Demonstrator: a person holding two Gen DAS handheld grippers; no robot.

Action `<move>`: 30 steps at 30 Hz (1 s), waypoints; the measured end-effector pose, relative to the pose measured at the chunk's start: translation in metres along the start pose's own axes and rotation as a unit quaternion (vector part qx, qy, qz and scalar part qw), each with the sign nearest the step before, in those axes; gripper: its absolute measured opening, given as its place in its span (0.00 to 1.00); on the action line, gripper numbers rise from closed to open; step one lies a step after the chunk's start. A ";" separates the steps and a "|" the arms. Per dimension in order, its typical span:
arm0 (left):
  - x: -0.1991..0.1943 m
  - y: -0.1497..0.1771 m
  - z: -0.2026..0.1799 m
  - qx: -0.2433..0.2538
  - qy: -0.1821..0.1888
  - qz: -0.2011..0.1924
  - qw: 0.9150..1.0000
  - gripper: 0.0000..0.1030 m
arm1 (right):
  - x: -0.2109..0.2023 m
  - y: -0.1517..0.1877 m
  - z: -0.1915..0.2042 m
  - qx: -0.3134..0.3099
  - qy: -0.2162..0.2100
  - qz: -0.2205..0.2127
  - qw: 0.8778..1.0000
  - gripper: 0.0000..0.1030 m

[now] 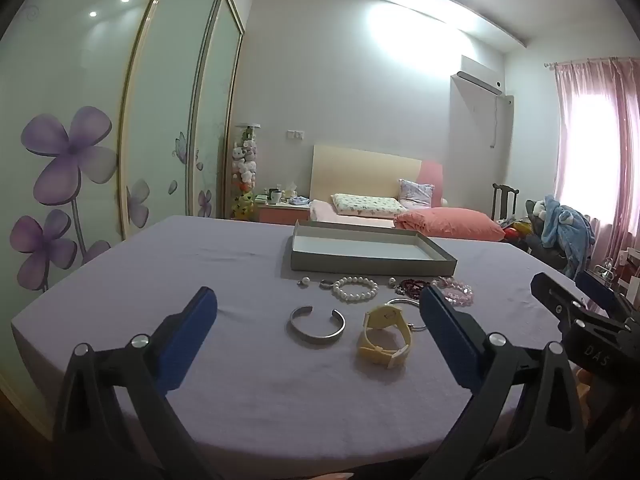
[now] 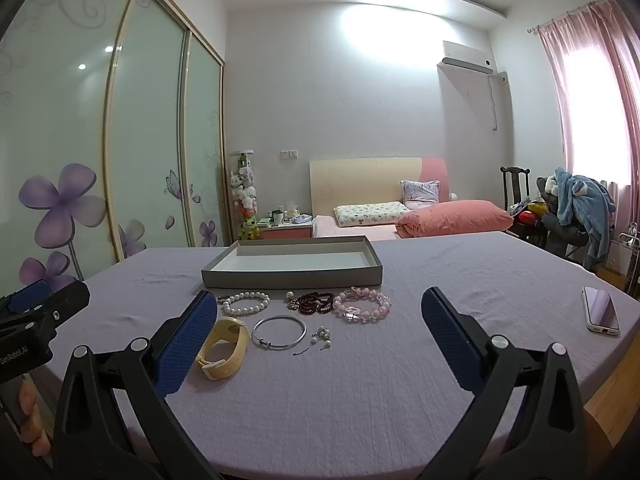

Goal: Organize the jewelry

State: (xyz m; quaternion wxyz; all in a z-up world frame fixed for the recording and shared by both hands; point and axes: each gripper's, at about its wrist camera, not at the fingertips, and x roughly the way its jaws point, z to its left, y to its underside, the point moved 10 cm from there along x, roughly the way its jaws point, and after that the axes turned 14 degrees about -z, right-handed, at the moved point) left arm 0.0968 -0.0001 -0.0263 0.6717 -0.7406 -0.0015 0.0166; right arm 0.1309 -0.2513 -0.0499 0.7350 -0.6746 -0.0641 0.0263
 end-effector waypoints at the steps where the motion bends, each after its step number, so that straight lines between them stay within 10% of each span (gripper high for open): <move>1: 0.000 0.000 0.000 0.000 -0.001 0.000 1.000 0.96 | 0.000 0.000 0.000 0.001 0.000 0.000 1.000 0.98; 30: 0.000 0.001 0.000 0.003 -0.001 0.002 1.000 0.96 | 0.000 0.000 -0.001 0.004 0.000 0.000 1.000 0.98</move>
